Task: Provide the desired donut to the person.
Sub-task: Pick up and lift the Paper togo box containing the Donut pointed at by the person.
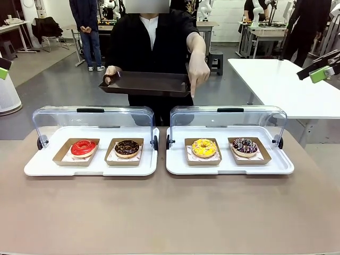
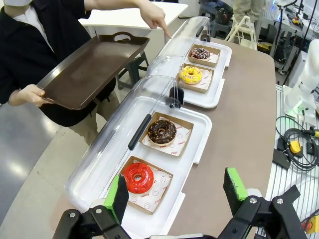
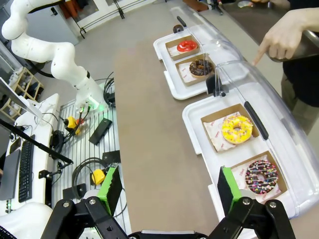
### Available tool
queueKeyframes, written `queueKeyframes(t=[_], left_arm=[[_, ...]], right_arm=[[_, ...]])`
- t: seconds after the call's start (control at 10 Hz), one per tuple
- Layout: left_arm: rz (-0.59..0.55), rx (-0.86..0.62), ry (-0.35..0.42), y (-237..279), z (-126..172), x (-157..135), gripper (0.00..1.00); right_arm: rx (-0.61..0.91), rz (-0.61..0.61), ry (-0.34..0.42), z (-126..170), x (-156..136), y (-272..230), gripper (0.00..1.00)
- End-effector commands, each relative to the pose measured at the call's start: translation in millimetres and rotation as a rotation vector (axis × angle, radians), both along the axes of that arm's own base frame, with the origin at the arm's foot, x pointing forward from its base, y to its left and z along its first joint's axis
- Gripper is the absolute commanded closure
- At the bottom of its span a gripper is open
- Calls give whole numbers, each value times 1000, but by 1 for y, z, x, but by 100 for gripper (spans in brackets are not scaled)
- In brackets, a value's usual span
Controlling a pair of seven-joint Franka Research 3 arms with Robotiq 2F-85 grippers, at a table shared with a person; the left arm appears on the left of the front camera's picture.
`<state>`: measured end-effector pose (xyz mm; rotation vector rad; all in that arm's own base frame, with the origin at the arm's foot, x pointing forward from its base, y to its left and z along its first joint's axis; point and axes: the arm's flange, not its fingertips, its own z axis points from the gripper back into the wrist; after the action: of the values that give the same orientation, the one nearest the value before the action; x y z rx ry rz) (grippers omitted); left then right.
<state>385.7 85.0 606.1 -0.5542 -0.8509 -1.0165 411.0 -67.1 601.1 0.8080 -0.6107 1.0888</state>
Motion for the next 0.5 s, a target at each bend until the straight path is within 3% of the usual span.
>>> queueKeyframes(t=[0.0,0.4], left_arm=[[0,-14,-4,-1,1,1,0],[0,-14,-4,-1,1,1,0]], right_arm=[[2,2,-1,0,0,0,0],[0,0,0,0,0,0,0]])
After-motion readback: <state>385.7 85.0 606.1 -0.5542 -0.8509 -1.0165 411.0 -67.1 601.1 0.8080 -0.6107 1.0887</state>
